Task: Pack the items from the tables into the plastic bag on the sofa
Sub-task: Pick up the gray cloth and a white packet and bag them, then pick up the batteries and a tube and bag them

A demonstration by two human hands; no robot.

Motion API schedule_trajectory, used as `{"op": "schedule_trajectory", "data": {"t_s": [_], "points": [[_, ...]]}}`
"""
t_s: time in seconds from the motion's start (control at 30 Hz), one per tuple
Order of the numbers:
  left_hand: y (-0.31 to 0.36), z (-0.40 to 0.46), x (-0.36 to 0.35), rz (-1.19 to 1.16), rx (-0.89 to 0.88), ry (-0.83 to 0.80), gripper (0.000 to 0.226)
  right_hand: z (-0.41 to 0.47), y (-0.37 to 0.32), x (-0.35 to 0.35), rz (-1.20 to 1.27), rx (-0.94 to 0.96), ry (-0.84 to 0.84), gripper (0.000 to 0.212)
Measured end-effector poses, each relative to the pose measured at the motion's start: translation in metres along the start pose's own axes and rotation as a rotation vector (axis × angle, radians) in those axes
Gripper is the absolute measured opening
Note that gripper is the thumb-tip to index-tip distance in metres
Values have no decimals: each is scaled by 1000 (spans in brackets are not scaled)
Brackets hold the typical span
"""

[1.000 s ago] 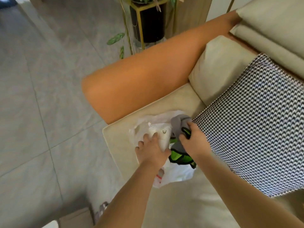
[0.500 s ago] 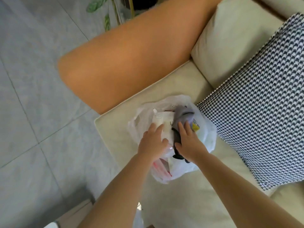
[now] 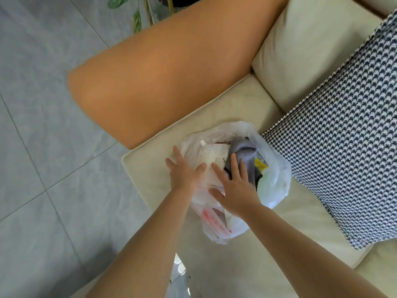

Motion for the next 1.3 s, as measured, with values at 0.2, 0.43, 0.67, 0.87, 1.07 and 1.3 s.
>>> {"op": "schedule_trajectory", "data": {"t_s": [0.2,0.43,0.67,0.87,1.07,1.3], "points": [[6,-11,20,19,-105,50,48,4,2,-7,2,43,-48,61],[17,-41,76,73,-216,249,34,-8,-6,-14,-304,129,-54,59],[14,-75,76,58,-157,174,49,-28,-16,-2,-257,151,-277,69],[-2,-119,35,124,-106,158,61,-63,-2,5,-158,116,-180,66],[-34,-179,3,365,18,240,72,-104,2,6,-283,119,-201,55],[-87,-231,-22,446,157,153,51,-143,-27,-10,-405,232,-174,44]]}}
Point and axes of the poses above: each hand's wrist, its own z-axis towards the middle knuckle, its own x-axis out of the back of the hand, y = z × x, the point moved 5 cm from there along z, towards the middle knuckle, and after that the axes turned 11 degrees about -y, right-handed, at the moved point
